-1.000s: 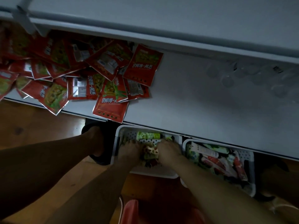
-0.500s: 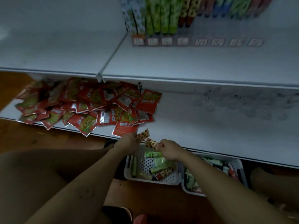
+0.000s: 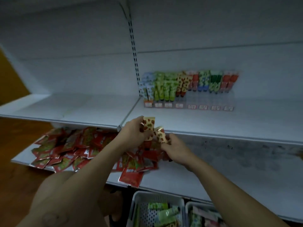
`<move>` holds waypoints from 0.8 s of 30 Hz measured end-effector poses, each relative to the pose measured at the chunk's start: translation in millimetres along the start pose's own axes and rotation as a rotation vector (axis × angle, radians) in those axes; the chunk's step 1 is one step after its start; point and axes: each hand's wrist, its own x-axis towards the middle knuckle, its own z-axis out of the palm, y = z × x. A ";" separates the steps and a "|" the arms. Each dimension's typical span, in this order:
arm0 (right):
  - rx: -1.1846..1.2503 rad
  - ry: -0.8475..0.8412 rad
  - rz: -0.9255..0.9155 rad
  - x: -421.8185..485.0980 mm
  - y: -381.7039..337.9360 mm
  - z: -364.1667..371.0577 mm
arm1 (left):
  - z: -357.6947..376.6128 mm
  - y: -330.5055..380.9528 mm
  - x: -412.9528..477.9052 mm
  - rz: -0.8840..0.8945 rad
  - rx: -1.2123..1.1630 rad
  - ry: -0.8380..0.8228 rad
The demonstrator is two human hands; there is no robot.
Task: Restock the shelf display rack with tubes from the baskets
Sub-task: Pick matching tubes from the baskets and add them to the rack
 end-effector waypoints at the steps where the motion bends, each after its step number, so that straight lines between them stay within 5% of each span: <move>1: 0.013 0.049 -0.017 3.0 -10.6 -9.1 | -6.8 11.7 6.9 0.034 0.012 0.033; 7: -0.096 0.290 -0.205 11.3 -59.4 -80.7 | -31.1 69.7 55.3 0.146 -0.121 0.094; 19: -0.390 0.524 -0.295 120.1 -89.5 -185.8 | -29.5 135.2 182.2 0.319 0.097 0.164; 24: -0.320 0.586 -0.368 155.4 -66.1 -196.2 | -5.9 133.0 221.5 0.428 0.271 0.213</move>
